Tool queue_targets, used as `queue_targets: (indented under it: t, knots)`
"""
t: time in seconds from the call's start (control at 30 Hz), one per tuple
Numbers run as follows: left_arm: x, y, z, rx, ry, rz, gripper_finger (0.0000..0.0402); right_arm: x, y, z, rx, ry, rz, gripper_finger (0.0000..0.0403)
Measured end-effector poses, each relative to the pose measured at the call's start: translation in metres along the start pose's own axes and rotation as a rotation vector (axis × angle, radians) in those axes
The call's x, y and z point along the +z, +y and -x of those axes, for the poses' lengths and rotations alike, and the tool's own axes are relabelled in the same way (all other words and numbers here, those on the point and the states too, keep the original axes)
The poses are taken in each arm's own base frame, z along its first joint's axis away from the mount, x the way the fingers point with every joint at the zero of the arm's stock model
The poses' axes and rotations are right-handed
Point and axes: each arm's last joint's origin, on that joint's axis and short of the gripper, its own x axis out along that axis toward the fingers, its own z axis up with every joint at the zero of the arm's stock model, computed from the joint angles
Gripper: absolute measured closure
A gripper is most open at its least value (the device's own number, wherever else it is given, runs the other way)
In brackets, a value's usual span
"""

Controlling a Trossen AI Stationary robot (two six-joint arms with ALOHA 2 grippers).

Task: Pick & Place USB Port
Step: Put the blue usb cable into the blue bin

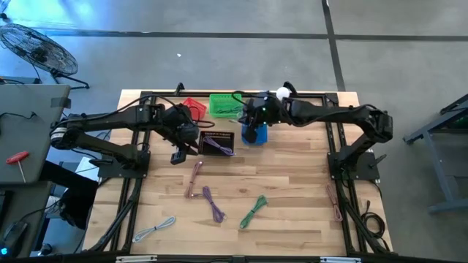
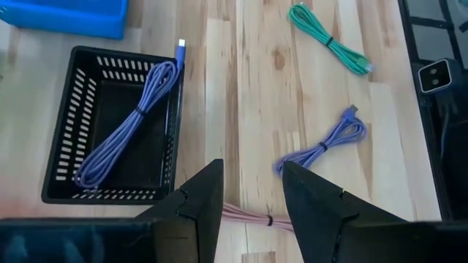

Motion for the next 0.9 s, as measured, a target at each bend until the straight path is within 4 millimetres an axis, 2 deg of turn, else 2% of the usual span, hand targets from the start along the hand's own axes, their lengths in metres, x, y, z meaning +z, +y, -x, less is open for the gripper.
queue_targets:
  t: [0.2, 0.4, 0.6, 0.77, 0.9]
  knots:
    - [0.0, 0.0, 0.0, 0.0, 0.002, -0.002, 0.0263, -0.021, -0.003, -0.007, -0.038, 0.077, -0.043, 0.0402]
    - [0.0, 0.0, 0.0, 0.001, 0.0, -0.003, 0.0263, -0.028, -0.006, -0.006, -0.112, 0.136, -0.086, 0.0402]
    - [0.0, 0.0, 0.0, 0.004, -0.002, -0.004, 0.0263, -0.042, -0.017, -0.002, -0.243, 0.27, -0.156, 0.0402]
    - [0.0, 0.0, 0.0, 0.004, -0.002, -0.004, 0.0263, -0.042, -0.017, -0.002, -0.257, 0.274, -0.159, 0.0401]
    - [0.0, 0.0, 0.0, 0.0, -0.001, -0.003, 0.0263, -0.042, -0.018, -0.002, -0.307, 0.264, -0.151, 0.0384]
